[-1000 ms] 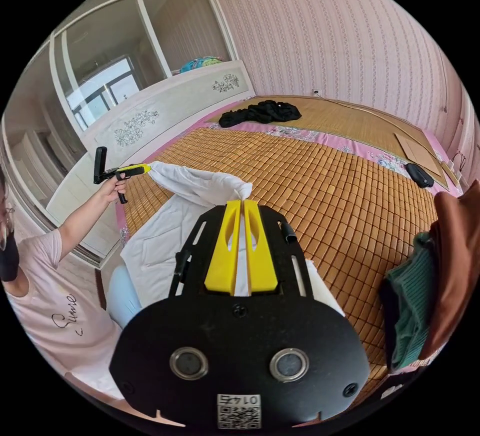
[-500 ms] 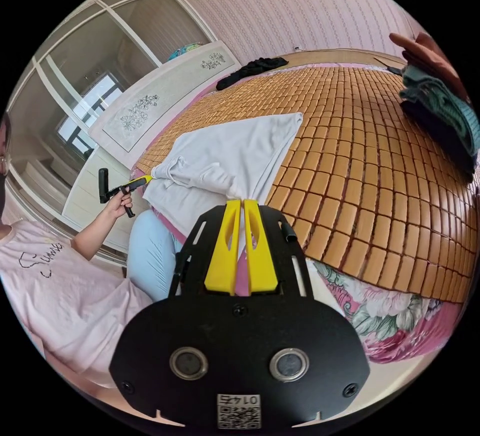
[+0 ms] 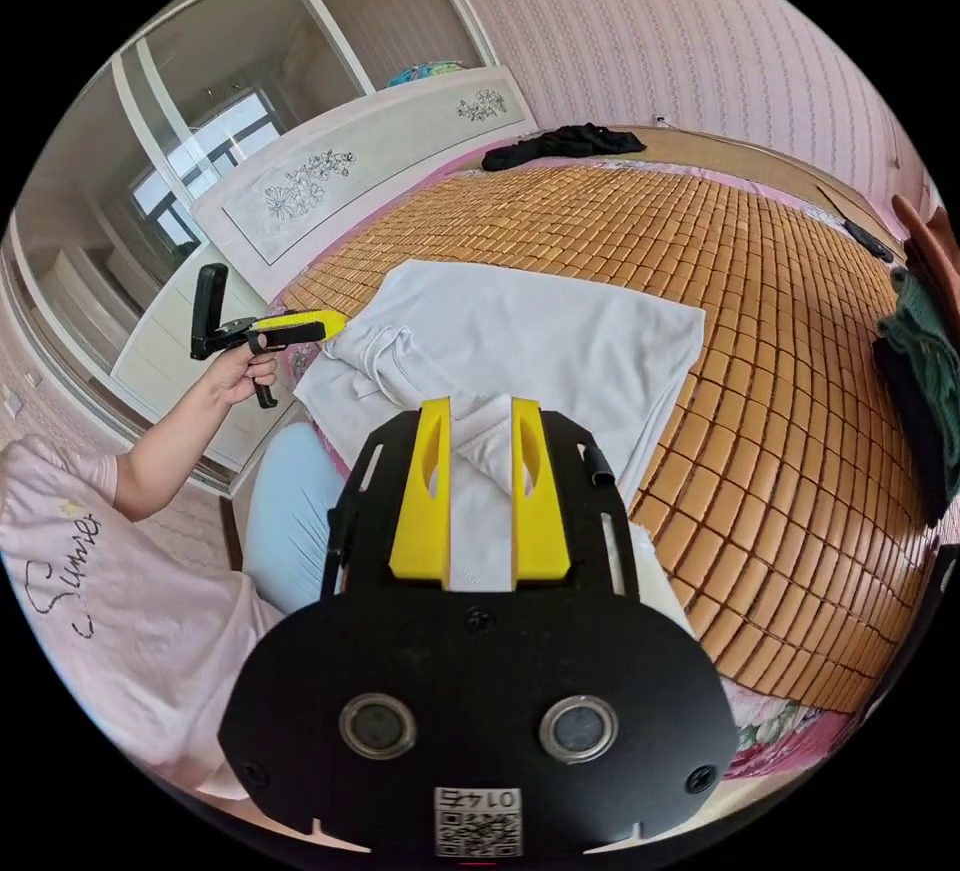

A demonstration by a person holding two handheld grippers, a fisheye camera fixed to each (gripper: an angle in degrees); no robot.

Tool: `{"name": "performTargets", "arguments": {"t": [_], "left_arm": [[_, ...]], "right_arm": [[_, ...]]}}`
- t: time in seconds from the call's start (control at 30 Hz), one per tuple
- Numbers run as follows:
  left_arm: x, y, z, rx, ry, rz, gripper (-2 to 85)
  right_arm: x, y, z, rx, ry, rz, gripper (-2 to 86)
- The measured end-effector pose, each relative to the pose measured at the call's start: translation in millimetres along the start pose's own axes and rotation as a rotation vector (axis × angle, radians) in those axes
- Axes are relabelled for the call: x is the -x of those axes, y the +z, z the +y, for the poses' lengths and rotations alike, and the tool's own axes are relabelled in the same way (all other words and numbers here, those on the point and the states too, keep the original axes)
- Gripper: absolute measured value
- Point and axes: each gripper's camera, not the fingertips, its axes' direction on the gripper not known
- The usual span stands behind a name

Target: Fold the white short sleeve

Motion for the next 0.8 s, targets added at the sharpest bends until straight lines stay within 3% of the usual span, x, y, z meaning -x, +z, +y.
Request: {"name": "performTargets", "arguments": {"t": [0.1, 0.17, 0.4, 0.53, 0.8], "left_arm": [[-4.0, 27.5, -3.1, 0.111, 0.015, -0.054, 6.2], [-5.8, 17.4, 5.2, 0.065, 0.036, -0.043, 0.4], [-10.3, -45.9, 50.4, -0.017, 0.017, 0.128, -0.9], [-20.7, -77.3, 96.1, -0.017, 0.042, 0.177, -0.9], [-19.5, -109.5, 123.8, 0.045, -0.009, -0.041, 1.3]], "right_arm": [[-5.2, 31.9, -5.2, 0.090, 0.034, 0.063, 7.4], [-10.8, 41.5, -1.9, 0.118, 0.056, 0.059, 4.9], [4.5, -1.9, 32.0, -0.001, -0.044, -0.145, 1.2], [25.0, -6.8, 59.0, 0.077, -0.127, -0.178, 1.3], [35.0, -3.0, 79.6, 0.121, -0.096, -0.170, 2.3]]}}
